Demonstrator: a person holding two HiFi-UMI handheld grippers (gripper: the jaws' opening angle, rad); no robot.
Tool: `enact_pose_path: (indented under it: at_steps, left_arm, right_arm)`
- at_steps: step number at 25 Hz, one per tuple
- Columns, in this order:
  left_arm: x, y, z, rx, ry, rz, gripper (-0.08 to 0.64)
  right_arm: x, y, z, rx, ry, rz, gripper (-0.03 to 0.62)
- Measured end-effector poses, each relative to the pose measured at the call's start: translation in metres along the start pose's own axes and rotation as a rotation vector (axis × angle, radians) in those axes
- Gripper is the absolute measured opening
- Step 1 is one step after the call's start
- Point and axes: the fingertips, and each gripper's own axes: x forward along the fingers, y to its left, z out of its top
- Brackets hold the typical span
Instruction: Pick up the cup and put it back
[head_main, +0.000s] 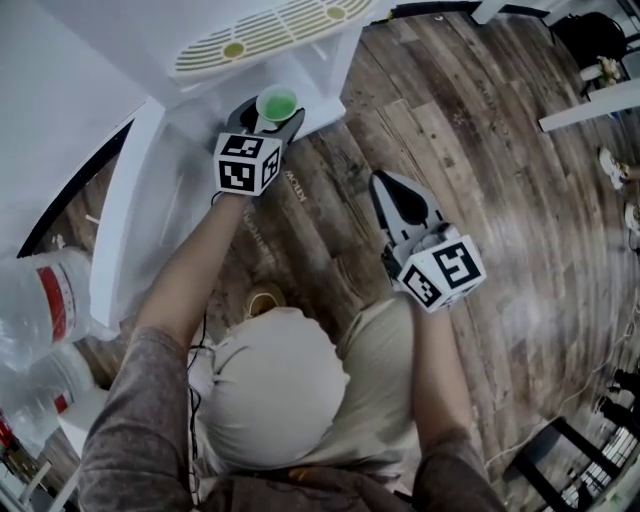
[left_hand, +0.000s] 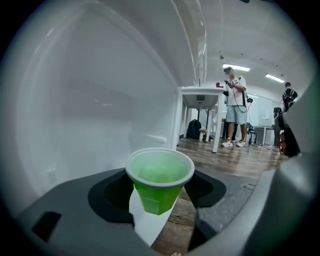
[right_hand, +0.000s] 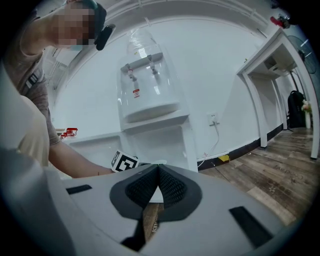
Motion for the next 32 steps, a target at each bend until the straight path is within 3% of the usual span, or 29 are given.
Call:
enact_pose_path:
  at_steps: [12, 22, 32]
  left_arm:
    - [0.053, 0.052, -0.031, -0.054, 0.02, 0.126, 0.31]
    - [0.075, 0.063, -0.043, 0.004, 0.049, 0.158, 0.31]
    - [0.075, 0.062, -0.051, 0.004, 0.07, 0.153, 0.336]
  right_arm:
    - [0.018, -0.008, -0.012, -0.002, 0.036, -0.027, 0.002]
    - [0.02, -0.015, -0.018, -0.009, 0.051, -0.049, 0.002]
    - [0.021, -0.013, -0.022, -0.013, 0.063, -0.038, 0.002]
